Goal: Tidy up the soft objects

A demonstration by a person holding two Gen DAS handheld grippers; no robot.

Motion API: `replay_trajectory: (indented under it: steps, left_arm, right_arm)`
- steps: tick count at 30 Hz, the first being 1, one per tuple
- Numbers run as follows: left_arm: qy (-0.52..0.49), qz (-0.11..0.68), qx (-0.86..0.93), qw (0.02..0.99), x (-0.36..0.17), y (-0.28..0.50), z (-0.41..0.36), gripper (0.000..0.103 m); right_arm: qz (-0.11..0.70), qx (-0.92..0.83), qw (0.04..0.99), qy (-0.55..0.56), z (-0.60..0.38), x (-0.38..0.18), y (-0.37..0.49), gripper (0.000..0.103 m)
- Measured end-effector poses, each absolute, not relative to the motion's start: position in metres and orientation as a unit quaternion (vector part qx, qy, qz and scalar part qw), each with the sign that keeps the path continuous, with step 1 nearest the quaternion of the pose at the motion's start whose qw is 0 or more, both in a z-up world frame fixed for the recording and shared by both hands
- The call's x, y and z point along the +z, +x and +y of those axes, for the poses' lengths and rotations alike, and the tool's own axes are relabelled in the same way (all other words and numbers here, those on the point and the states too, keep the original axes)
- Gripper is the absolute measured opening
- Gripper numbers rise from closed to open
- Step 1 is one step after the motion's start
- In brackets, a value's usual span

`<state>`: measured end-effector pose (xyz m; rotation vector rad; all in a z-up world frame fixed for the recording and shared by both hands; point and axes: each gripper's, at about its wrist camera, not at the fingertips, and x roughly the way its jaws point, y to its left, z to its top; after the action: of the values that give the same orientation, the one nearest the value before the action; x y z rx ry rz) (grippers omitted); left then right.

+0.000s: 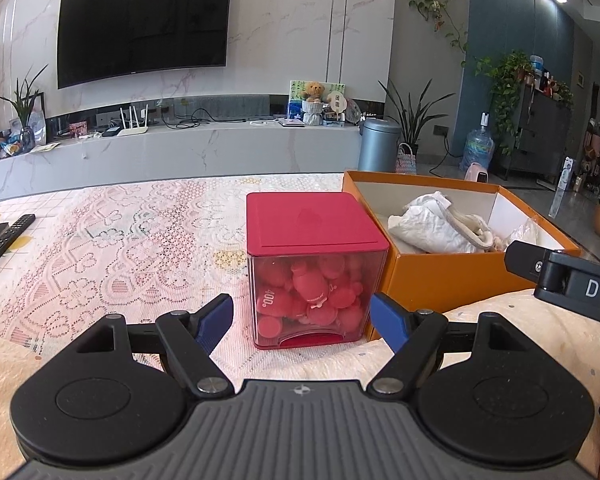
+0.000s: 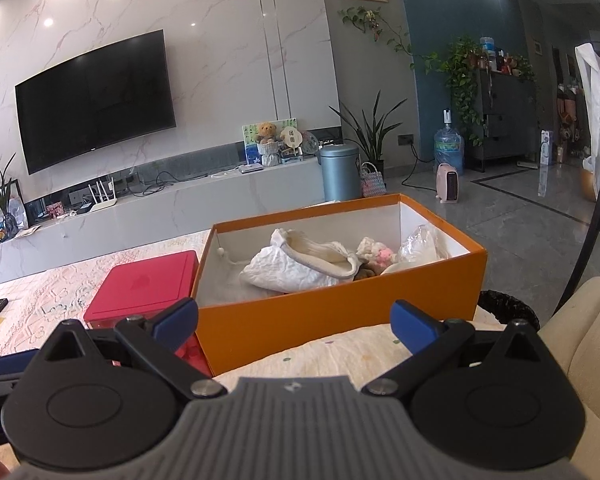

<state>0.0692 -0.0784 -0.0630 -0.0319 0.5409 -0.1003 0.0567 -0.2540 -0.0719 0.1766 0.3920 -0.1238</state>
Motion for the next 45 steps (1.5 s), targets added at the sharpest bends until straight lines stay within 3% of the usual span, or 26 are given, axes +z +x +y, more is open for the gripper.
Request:
replay_trajectory:
  steps: [45]
  left_arm:
    - [-0.015, 0.265, -0.049, 0.963, -0.0602, 0.068, -0.0755, 0.091]
  right_arm:
    - [0.196, -0.063, 0.975, 0.079, -0.2509, -0.0711, 0.0571, 0.1]
